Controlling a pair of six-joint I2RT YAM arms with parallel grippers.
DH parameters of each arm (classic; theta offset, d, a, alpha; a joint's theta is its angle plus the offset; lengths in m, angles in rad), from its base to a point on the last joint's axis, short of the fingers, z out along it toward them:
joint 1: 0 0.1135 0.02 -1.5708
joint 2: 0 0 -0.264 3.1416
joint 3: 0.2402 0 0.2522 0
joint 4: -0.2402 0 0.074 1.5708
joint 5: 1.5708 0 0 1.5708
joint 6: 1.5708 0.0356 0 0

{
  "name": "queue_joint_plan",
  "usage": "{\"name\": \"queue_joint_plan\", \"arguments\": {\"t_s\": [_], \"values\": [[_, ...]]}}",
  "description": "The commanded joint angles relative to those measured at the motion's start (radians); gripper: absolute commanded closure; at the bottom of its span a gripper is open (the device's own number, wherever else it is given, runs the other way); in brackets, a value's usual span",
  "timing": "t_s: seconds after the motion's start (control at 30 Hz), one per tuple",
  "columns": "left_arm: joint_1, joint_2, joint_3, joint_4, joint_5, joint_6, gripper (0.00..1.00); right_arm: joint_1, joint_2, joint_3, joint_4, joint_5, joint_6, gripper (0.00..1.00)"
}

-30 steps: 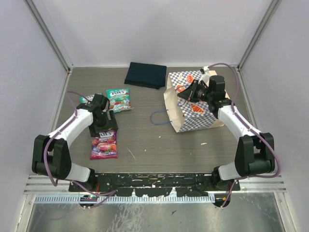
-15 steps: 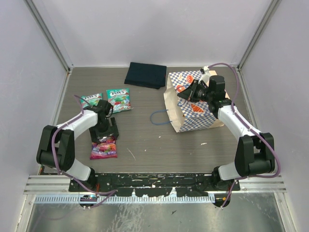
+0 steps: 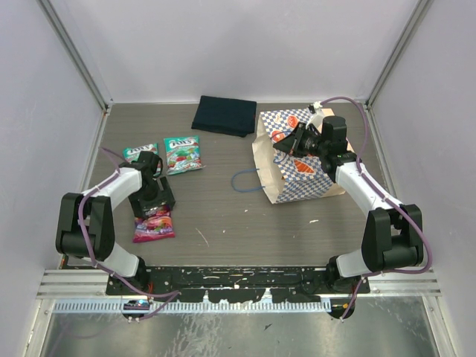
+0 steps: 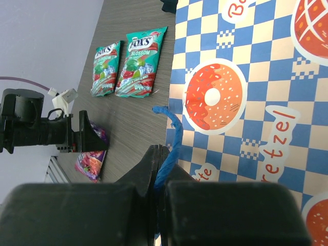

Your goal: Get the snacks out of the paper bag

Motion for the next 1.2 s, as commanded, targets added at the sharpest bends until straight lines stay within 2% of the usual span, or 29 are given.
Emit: {"name": "queue_joint_plan", "arguments": {"t_s": [0.0, 0.5, 0.63, 0.8, 0.9, 1.0, 1.07, 1.17], "values": [[0.031, 0.001, 0.009, 0.101, -0.017, 0.019, 0.08, -0.004, -0.019, 0.007, 0.046, -0.012, 0.004, 0.99], [0.035, 0.004, 0.054, 0.083, -0.07, 0.044, 0.08, -0.003, -0.016, 0.007, 0.049, -0.018, 0.004, 0.99], [0.035, -0.033, 0.113, 0.012, -0.051, 0.053, 0.08, -0.004, -0.016, 0.008, 0.049, -0.02, 0.004, 0.99], [0.029, -0.126, 0.256, -0.129, -0.014, 0.089, 0.08, -0.004, -0.012, 0.014, 0.047, -0.021, 0.011, 0.99], [0.012, -0.227, 0.278, -0.099, 0.091, 0.107, 0.09, -0.003, -0.012, 0.012, 0.057, -0.028, 0.028, 0.99], [-0.002, -0.329, 0.225, 0.04, 0.253, 0.071, 0.12, 0.005, -0.024, 0.003, 0.061, -0.014, 0.045, 0.99], [-0.016, -0.336, 0.208, 0.098, 0.338, 0.053, 0.12, 0.021, -0.038, 0.008, 0.043, 0.014, 0.043, 0.99], [-0.036, -0.318, 0.203, 0.142, 0.374, 0.051, 0.15, 0.069, -0.058, 0.032, -0.002, 0.073, 0.032, 0.99]]}}
